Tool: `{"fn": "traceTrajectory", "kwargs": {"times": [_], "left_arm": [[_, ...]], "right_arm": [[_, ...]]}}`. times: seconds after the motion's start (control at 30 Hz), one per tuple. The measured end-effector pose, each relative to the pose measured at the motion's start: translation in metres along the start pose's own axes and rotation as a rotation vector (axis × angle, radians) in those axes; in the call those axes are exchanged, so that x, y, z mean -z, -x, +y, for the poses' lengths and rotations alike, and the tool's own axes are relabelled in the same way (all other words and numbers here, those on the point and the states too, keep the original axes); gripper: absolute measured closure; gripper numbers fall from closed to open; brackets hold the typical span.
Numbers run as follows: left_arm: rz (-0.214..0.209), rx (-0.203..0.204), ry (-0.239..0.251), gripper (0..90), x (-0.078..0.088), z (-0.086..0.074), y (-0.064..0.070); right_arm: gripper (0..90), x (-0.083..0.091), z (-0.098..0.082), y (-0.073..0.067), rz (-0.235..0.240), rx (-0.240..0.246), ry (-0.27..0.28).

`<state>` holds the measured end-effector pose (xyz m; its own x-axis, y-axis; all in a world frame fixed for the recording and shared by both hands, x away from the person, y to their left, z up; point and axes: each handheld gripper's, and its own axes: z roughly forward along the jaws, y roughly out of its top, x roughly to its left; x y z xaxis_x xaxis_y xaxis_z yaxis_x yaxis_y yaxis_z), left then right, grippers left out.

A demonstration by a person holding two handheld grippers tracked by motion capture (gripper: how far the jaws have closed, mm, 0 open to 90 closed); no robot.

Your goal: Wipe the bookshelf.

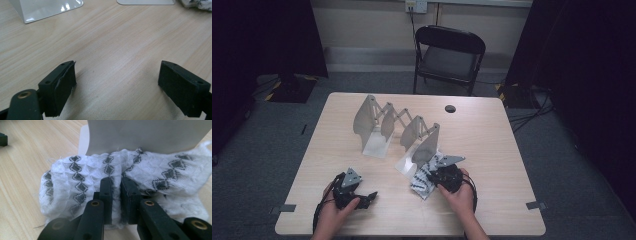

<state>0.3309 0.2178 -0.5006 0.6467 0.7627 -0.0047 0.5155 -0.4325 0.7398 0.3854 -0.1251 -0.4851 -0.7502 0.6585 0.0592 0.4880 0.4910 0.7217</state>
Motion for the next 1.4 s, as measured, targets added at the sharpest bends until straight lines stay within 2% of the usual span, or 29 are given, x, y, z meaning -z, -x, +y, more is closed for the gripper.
{"fn": "traceTrajectory", "kwargs": {"times": [0.07,0.1,0.13,0.17,0.3,0.33,0.37,0.43,0.5,0.57,0.73,0.77,0.8,0.87,1.03,1.13,1.23,1.3,1.4], "left_arm": [[0.000,0.000,0.000,14.3,0.000,0.000,0.000],[0.000,0.000,0.000,14.4,0.000,0.000,0.000],[0.000,0.000,0.000,14.4,0.000,0.000,0.000],[0.000,0.000,0.000,14.3,0.000,0.000,0.000],[0.000,0.000,0.000,14.3,0.000,0.000,0.000],[0.000,0.000,0.000,14.4,0.000,0.000,0.000],[0.000,0.000,0.000,14.3,0.000,0.000,0.000],[0.000,0.000,0.000,14.3,0.000,0.000,0.000],[0.000,0.000,0.000,14.3,0.000,0.000,0.000],[0.000,-0.001,0.000,14.3,0.000,0.000,0.000],[0.001,-0.001,-0.001,14.4,0.000,0.000,0.000],[0.000,0.000,0.000,14.3,0.000,0.000,0.000],[0.000,0.000,0.000,14.3,0.000,0.000,0.000],[0.000,0.000,0.000,14.3,0.000,0.000,0.000],[0.001,-0.001,-0.001,14.4,0.000,0.000,0.000],[0.001,-0.001,-0.001,14.3,0.000,0.000,0.000],[0.002,-0.005,-0.001,14.4,0.000,0.000,0.000],[0.002,-0.006,-0.002,14.4,0.000,0.000,0.000],[0.001,-0.001,-0.001,14.4,0.000,0.000,0.000]], "right_arm": [[78.1,0.001,-0.002,0.000,0.008,-0.011,0.004],[69.5,0.002,-0.003,0.000,0.004,-0.012,0.003],[69.5,0.002,-0.003,0.000,0.004,-0.012,0.003],[57.6,0.005,-0.003,0.001,-0.013,-0.017,0.010],[41.7,0.013,-0.002,0.004,-0.051,-0.035,0.043],[41.7,0.013,-0.002,0.004,-0.051,-0.035,0.043],[32.7,0.014,-0.002,0.006,-0.070,-0.038,0.033],[26.4,0.010,-0.003,0.010,-0.082,-0.034,-0.003],[22.8,0.004,-0.006,0.010,-0.079,-0.021,-0.016],[23.3,0.000,-0.009,0.009,-0.092,0.001,-0.017],[29.1,0.000,-0.008,0.010,-0.093,-0.012,-0.025],[51.1,0.003,-0.007,0.011,-0.091,-0.008,-0.022],[58.3,0.004,-0.008,0.012,-0.084,-0.003,-0.019],[59.5,0.005,-0.008,0.012,-0.082,-0.010,-0.017],[71.9,0.007,-0.010,0.016,-0.079,-0.023,-0.006],[74.7,0.009,-0.010,0.014,-0.088,-0.016,-0.014],[75.6,0.010,-0.011,0.014,-0.082,-0.027,-0.009],[76.4,0.016,-0.015,0.016,-0.071,-0.056,0.003],[76.6,0.022,-0.015,0.017,-0.072,-0.056,0.003]]}}
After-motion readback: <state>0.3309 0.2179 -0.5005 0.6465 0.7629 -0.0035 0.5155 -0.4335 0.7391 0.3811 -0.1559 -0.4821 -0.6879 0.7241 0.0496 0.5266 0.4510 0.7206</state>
